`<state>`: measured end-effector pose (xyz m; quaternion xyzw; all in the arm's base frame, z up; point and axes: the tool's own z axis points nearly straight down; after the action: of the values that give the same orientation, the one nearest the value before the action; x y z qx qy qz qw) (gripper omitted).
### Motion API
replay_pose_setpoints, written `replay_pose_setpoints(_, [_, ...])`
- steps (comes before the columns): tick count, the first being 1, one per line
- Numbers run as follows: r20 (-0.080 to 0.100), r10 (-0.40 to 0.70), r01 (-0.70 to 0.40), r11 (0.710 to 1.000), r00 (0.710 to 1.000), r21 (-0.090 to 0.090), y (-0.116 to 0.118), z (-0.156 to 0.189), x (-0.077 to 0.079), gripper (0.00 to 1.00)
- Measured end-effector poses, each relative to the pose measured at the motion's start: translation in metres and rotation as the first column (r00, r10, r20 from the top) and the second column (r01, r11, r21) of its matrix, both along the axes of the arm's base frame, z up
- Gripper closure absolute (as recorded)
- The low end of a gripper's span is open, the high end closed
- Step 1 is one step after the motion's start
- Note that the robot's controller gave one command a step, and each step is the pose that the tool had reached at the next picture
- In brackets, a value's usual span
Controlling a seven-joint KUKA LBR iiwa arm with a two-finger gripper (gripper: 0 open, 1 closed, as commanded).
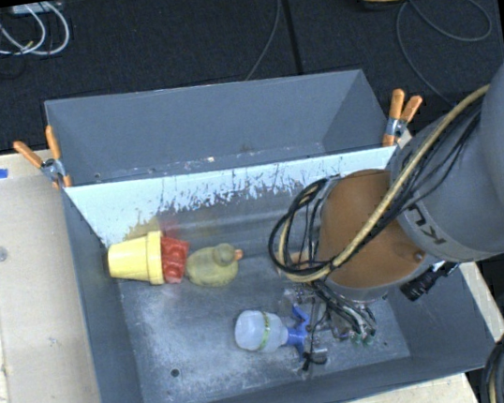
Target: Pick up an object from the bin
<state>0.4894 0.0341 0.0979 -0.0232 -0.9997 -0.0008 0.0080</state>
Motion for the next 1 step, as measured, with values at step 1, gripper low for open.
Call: replay_pose_setpoints(1, [0.015,-0.1,0.1,0.995,0.995,-0.001,0.0051,0.0187,0.0124,0.0])
